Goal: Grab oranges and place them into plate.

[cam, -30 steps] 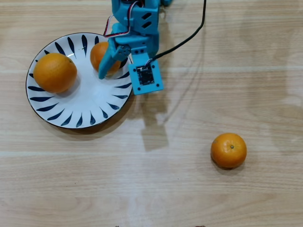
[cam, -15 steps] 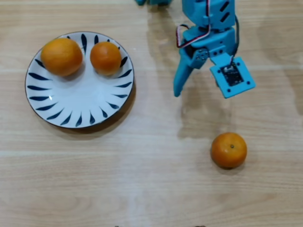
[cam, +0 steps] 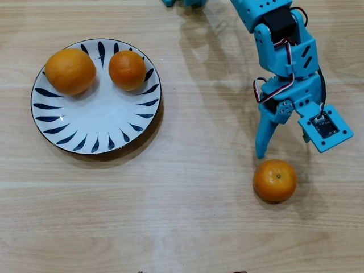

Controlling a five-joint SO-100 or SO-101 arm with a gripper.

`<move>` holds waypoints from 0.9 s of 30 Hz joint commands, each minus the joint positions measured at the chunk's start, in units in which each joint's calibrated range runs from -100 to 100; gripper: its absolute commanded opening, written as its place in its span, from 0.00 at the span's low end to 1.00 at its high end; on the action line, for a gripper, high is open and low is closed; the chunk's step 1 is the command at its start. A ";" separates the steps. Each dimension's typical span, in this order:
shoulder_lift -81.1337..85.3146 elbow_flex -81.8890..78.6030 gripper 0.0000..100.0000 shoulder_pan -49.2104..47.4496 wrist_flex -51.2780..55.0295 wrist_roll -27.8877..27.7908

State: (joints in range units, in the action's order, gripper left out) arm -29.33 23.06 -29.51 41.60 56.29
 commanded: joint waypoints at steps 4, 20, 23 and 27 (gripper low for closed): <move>-1.95 3.24 0.37 1.12 -3.31 -0.35; -9.05 3.15 0.38 4.67 -14.40 -3.70; -10.83 3.15 0.38 4.83 -16.20 -3.59; -13.61 3.33 0.38 4.91 -20.24 -3.28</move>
State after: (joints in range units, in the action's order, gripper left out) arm -42.62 23.15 -25.79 24.20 52.95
